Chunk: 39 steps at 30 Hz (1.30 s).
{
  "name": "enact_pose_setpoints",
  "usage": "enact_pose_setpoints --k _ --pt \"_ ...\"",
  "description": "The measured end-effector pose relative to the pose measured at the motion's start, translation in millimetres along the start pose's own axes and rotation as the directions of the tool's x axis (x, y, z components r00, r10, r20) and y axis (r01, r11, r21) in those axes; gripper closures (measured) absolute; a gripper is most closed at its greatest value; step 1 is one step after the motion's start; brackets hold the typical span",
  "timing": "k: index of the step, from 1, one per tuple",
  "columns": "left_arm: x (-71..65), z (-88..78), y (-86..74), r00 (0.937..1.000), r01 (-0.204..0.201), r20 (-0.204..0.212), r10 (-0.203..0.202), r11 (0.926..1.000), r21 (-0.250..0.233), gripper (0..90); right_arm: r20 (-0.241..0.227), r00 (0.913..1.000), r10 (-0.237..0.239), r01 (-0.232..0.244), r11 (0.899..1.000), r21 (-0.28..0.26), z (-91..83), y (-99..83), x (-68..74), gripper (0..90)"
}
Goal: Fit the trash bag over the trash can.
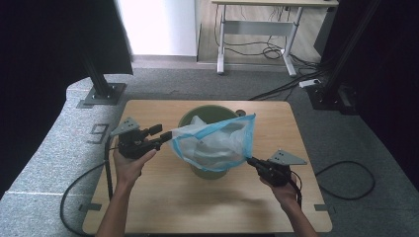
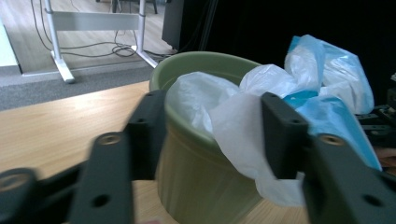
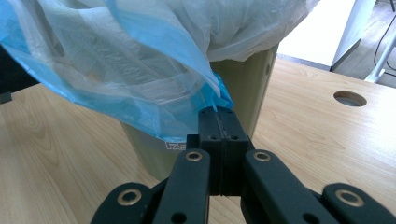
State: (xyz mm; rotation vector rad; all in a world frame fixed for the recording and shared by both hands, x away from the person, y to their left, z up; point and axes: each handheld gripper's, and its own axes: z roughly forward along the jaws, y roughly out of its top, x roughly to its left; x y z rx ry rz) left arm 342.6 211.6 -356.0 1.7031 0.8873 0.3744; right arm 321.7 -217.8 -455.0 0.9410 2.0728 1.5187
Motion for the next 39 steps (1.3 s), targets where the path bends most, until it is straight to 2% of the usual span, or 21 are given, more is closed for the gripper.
enact_pose_setpoints --k 6,9,14,19,21,22,25,29,33,39 --pt "-9.7 -4.7 11.8 0.9995 -0.03 0.009 0.03 0.9993 -0.021 34.7 0.008 0.9999 0.005 -0.006 1.0 0.008 0.3 -1.1 -2.3 88.7" --pt "-13.7 -0.2 16.5 0.9988 -0.047 0.014 0.047 0.9989 0.001 33.7 0.012 0.9999 0.008 -0.008 1.0 0.011 0.2 -1.5 -3.4 88.7" --pt "-19.1 23.2 21.9 0.9977 -0.052 0.047 0.049 0.9971 0.056 29.6 0.009 0.9999 0.005 -0.005 1.0 0.01 1.6 -0.8 -2.2 88.7" --pt "-20.5 44.8 22.8 0.9975 -0.049 0.055 0.043 0.9931 0.106 29.9 0.014 0.9998 0.012 -0.012 1.0 0.009 2.0 -0.4 -2.0 88.7" --pt "-20.8 50.9 21.6 0.9983 -0.046 0.041 0.041 0.9902 0.132 35.7 0.014 0.9998 0.013 -0.014 1.0 0.009 2.0 0.1 -2.2 88.7" --pt "-20.5 54.6 20.6 0.9991 -0.038 0.022 0.035 0.9873 0.154 41.5 0.014 0.9998 0.014 -0.014 1.0 0.01 2.0 0.2 -2.1 88.7" --pt "-17.5 60.1 17.6 0.9997 -0.012 0.023 0.008 0.9839 0.178 62.8 0.009 0.9999 0.011 -0.012 1.0 0.012 2.1 0.2 -2.0 88.7" --pt "-14.4 63.3 16.3 0.9978 -0.003 0.066 -0.01 0.9791 0.203 86.3 0.01 0.9998 0.015 -0.015 1.0 0.011 1.6 -1.5 -3.0 88.7" --pt "-13.7 63.9 16.5 0.9989 -0.012 0.047 0.004 0.9813 0.192 89.4 0.012 0.9997 0.021 -0.021 1.0 0.012 0.8 -3.6 -4.3 88.7" --pt "-7.0 61.5 19.4 0.9997 0.022 0.004 -0.023 0.9927 0.119 89.6 0.013 0.9996 0.023 -0.023 1.0 0.019 0.2 -8.6 -5.7 88.6"
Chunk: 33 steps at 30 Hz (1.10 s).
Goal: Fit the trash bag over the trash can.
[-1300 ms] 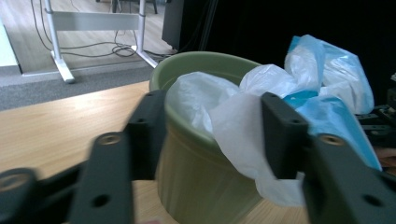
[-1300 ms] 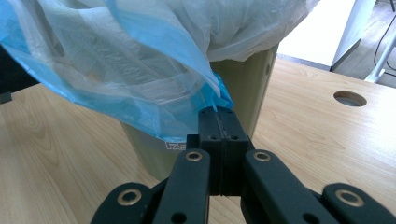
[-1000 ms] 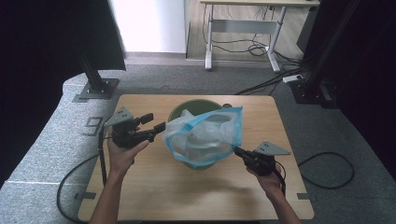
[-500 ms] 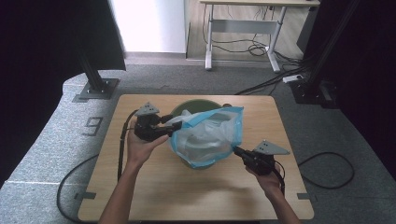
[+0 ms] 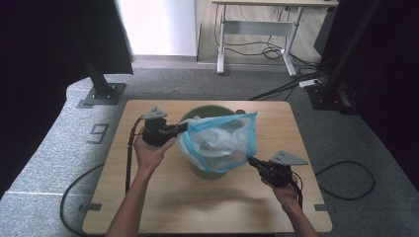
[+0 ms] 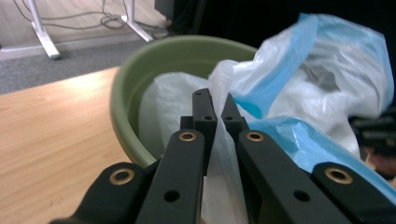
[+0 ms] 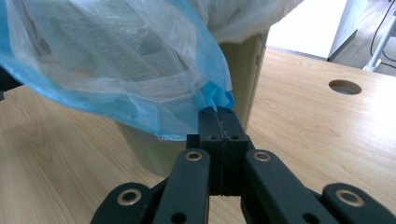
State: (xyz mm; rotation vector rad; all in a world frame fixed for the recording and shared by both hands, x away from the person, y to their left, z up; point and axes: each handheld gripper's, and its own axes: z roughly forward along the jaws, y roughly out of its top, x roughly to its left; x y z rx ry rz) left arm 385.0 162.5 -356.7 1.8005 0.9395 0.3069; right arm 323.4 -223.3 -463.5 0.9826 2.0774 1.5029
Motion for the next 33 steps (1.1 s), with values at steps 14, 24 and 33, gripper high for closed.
enact_pose_setpoints --k 14,24,33 --pt "8.5 2.4 -1.7 0.9995 0.028 -0.014 -0.029 0.9994 -0.019 89.6 0.022 0.9992 -0.032 0.034 0.996 -0.083 -16.6 -0.6 3.8 56.4" --pt "6.4 6.1 -4.1 0.9995 0.029 -0.008 -0.03 0.9994 -0.016 89.6 0.088 0.9947 -0.053 0.067 0.984 -0.164 -47.7 48.1 -1.2 47.0" --pt "6.1 6.4 -5.0 0.9995 0.028 -0.016 -0.028 0.9995 -0.017 89.6 0.085 0.9952 -0.048 0.064 0.978 -0.2 -34.9 85.6 -5.9 47.1"
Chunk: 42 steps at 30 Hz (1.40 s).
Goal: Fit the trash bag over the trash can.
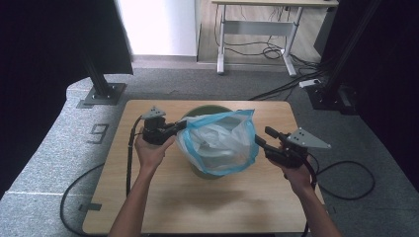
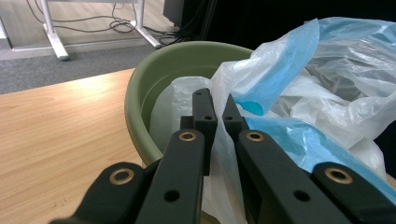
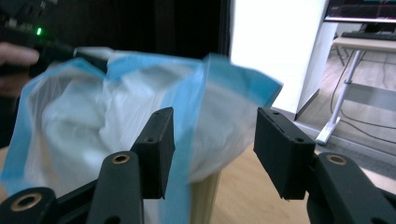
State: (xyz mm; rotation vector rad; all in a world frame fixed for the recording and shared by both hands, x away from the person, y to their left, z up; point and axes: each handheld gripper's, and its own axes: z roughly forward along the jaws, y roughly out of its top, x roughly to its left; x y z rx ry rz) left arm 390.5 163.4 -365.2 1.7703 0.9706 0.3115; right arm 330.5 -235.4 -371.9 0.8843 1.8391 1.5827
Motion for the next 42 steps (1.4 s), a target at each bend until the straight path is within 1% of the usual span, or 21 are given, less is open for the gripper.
enact_pose_setpoints --k 3,7,8,10,14,18,22,26,29,31,34,36,39,42 --pt "0.1 -0.7 -0.3 1.0 0.001 0.0 -0.001 1.0 -0.002 89.6 0.014 0.9998 0.014 -0.014 1.0 -0.007 -2.2 5.6 -3.4 47.8" --pt "-1.2 -0.3 -1.3 1.0 0.002 0.002 -0.002 1.0 0.0 89.6 0.004 0.9996 0.027 -0.027 1.0 -0.002 -4.0 8.1 -4.6 47.8" --pt "-2.2 -0.3 -1.4 1.0 -0.001 0.001 0.001 1.0 0.001 89.6 0.003 0.9995 0.03 -0.03 1.0 0.006 -3.5 8.4 -3.8 47.8" --pt "-4.2 -0.4 -1.5 1.0 -0.005 0.001 0.005 1.0 0.001 89.6 -0.006 0.9997 0.025 -0.025 1.0 0.014 -2.1 8.7 -1.9 47.8" --pt "-6.7 0.3 -0.9 1.0 -0.008 0.005 0.008 1.0 0.001 89.6 -0.032 0.9992 0.026 -0.025 0.999 0.031 3.8 9.5 2.9 47.4" --pt "-9.4 1.3 -0.5 0.9999 -0.011 0.012 0.011 0.9999 -0.001 89.6 -0.047 0.9987 0.021 -0.019 0.999 0.05 10.6 8.8 8.3 47.3" --pt "-12.4 2.0 0.0 0.9997 -0.016 0.02 0.016 0.9999 -0.005 89.6 -0.043 0.999 0.014 -0.01 0.996 0.09 19.1 4.7 12.1 47.3" --pt "-13.4 1.7 0.3 0.9996 -0.016 0.024 0.016 0.9998 -0.007 89.6 -0.033 0.9992 0.024 -0.02 0.992 0.124 28.4 -1.1 11.6 47.7" --pt "-12.5 0.6 0.3 0.9997 -0.014 0.022 0.014 0.9999 -0.008 89.6 -0.025 0.9992 0.032 -0.029 0.991 0.127 32.0 -4.6 9.1 48.6" --pt "-11.6 0.0 0.1 0.9997 -0.011 0.023 0.012 0.9999 -0.009 89.6 -0.005 0.9991 0.041 -0.04 0.991 0.127 31.1 -5.6 6.3 48.8" --pt "-11.2 0.0 -0.5 0.9997 -0.013 0.021 0.013 0.9999 -0.006 89.6 0.013 0.9979 0.063 -0.064 0.992 0.108 24.4 -4.0 0.4 49.0" --pt "-10.8 -0.1 -1.3 0.9997 -0.013 0.021 0.013 0.9999 -0.005 89.5 0.013 0.9968 0.078 -0.079 0.992 0.1 18.0 -2.3 -2.8 49.2" --pt "-9.6 -1.0 -3.0 0.9998 -0.011 0.017 0.011 0.9999 -0.002 89.5 0.023 0.9968 0.077 -0.079 0.993 0.09 7.5 0.4 -4.8 49.3" --pt "-8.7 -1.9 -4.0 0.9999 -0.006 0.013 0.006 1.0 -0.002 89.6 0.023 0.9972 0.071 -0.072 0.994 0.077 -2.4 4.1 -4.4 49.2"
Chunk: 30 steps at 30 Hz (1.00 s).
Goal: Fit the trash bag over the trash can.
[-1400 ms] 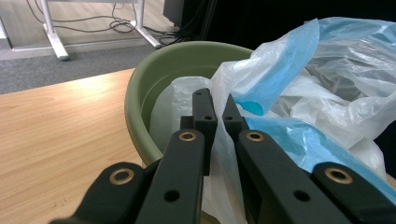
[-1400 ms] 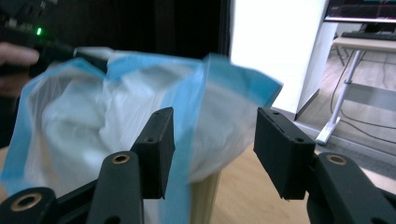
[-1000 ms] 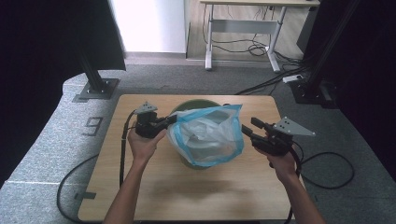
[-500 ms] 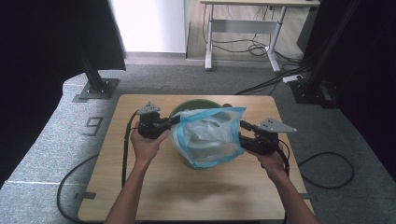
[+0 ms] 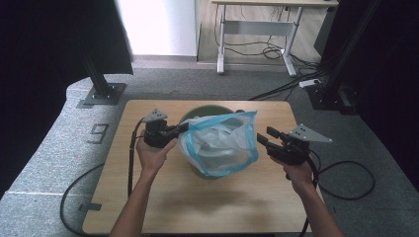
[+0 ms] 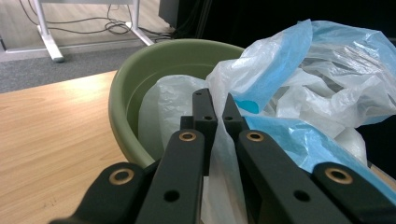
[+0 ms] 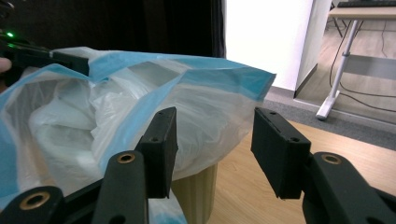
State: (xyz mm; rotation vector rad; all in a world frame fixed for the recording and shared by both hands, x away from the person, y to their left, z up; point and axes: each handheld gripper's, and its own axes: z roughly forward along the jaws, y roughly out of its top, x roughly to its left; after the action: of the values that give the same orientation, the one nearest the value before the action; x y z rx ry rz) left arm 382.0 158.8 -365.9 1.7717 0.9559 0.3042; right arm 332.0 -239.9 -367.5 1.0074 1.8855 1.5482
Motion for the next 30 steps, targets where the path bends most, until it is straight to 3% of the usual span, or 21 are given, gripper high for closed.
enact_pose_setpoints --k 8,14,19,22,25,30 --pt "-0.1 0.2 0.4 1.0 0.003 0.002 -0.003 1.0 -0.001 89.6 -0.028 0.9993 -0.025 0.025 1.0 -0.016 -12.6 11.7 13.6 48.3" --pt "0.7 -1.0 0.6 1.0 0.007 -0.004 -0.007 1.0 -0.006 89.6 -0.043 0.9989 -0.02 0.021 1.0 0.023 3.1 13.1 20.3 45.8" --pt "0.7 -0.5 0.9 0.9999 0.01 -0.003 -0.01 0.9998 -0.016 89.6 -0.072 0.9969 0.031 -0.027 0.998 0.059 18.8 9.8 19.0 45.2" --pt "0.3 0.4 0.7 1.0 0.008 -0.003 -0.008 0.9999 -0.015 89.6 -0.078 0.9962 0.037 -0.031 0.997 0.076 24.0 7.3 21.2 45.7" --pt "0.1 0.9 0.5 1.0 0.007 -0.003 -0.007 0.9998 -0.016 89.6 -0.085 0.9958 0.034 -0.026 0.996 0.084 27.2 5.1 23.7 51.9" --pt "0.2 0.6 0.7 1.0 0.006 -0.008 -0.006 0.9997 -0.023 89.6 -0.069 0.9976 -0.013 0.018 0.996 0.082 32.3 2.5 25.4 80.2"
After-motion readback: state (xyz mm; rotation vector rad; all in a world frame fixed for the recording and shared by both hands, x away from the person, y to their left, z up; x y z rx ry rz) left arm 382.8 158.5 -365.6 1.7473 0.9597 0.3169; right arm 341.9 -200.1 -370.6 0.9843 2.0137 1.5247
